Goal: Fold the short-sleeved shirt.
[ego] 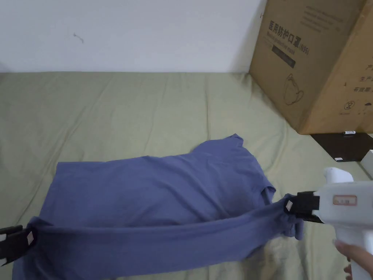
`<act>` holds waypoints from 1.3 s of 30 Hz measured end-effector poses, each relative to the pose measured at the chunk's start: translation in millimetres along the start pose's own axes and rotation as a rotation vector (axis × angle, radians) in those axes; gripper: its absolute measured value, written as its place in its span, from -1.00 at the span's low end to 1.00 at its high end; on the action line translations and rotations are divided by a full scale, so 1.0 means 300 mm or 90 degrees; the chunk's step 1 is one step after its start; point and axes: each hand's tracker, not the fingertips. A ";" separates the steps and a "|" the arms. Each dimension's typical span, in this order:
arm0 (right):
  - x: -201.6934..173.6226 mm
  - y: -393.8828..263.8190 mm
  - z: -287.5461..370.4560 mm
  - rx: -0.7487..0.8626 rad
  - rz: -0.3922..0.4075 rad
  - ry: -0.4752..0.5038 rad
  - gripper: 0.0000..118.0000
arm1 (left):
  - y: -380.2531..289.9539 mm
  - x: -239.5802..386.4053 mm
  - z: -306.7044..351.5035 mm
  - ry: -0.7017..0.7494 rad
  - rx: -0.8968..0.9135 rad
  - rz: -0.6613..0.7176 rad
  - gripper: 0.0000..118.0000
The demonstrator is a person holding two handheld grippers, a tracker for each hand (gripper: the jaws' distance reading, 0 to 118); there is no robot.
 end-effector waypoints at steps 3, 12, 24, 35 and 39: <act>-0.011 0.105 -0.155 -0.041 -0.018 -0.023 -0.88 | 0.063 -0.028 -0.116 0.033 -0.022 0.005 -0.95; -0.011 0.188 -0.474 -0.091 0.017 -0.140 0.55 | 0.088 -0.056 -0.333 0.060 -0.081 0.025 0.01; -0.151 -0.101 0.125 0.122 0.007 0.102 -0.61 | -0.004 0.037 0.091 -0.076 0.072 0.092 -0.25; -0.295 -0.264 0.258 0.099 0.067 0.122 -1.00 | -0.080 -0.055 0.040 0.081 -0.100 0.067 -0.99; -0.282 -0.276 0.250 0.061 0.007 0.151 -1.00 | -0.108 -0.114 -0.136 0.120 -0.143 0.052 -0.31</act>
